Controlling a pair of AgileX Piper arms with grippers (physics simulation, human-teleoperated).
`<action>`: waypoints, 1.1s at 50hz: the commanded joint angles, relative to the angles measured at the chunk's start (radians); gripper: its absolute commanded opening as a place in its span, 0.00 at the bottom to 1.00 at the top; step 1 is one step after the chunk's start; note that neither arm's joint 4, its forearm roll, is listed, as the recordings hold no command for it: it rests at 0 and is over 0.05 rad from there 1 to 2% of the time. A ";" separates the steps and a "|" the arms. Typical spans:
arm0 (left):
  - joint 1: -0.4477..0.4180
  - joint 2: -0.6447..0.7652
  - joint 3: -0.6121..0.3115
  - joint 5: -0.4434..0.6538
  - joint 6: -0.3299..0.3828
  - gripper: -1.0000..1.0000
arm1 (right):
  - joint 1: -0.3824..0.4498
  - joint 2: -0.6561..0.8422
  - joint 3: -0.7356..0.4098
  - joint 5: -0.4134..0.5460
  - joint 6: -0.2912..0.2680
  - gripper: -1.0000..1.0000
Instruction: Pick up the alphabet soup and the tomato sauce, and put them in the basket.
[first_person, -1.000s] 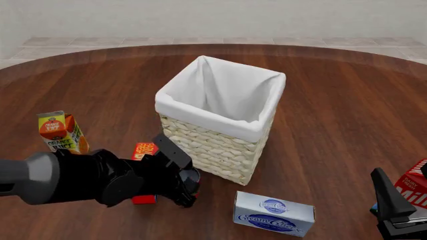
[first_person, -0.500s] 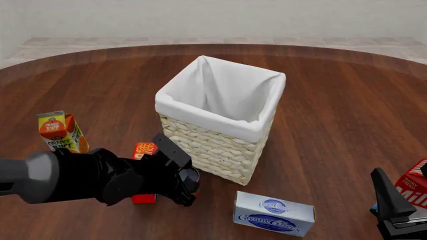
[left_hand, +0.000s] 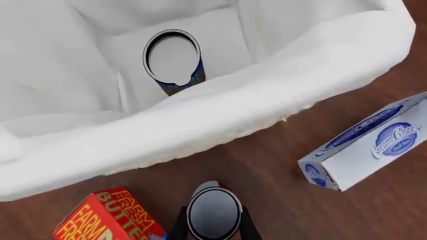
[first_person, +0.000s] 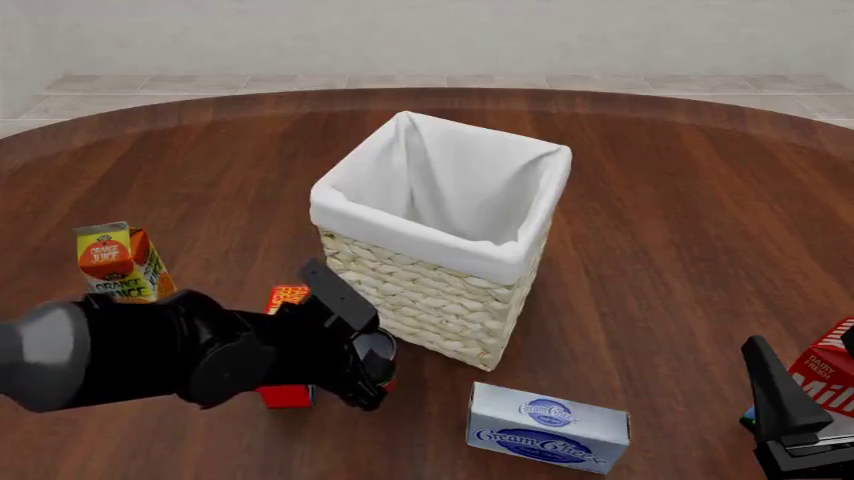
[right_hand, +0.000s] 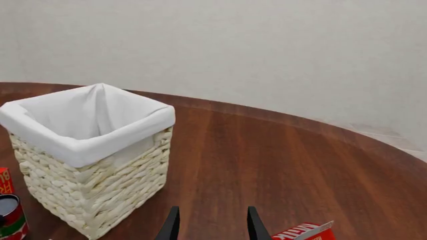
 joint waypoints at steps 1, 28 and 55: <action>-0.004 -0.038 -0.003 0.024 0.023 0.00 | 0.002 0.000 0.000 0.000 -0.001 1.00; -0.039 -0.120 -0.010 0.076 0.026 0.00 | 0.005 0.004 0.000 -0.004 -0.003 1.00; -0.038 -0.210 -0.008 0.118 0.030 0.00 | 0.004 -0.001 0.000 -0.002 -0.006 1.00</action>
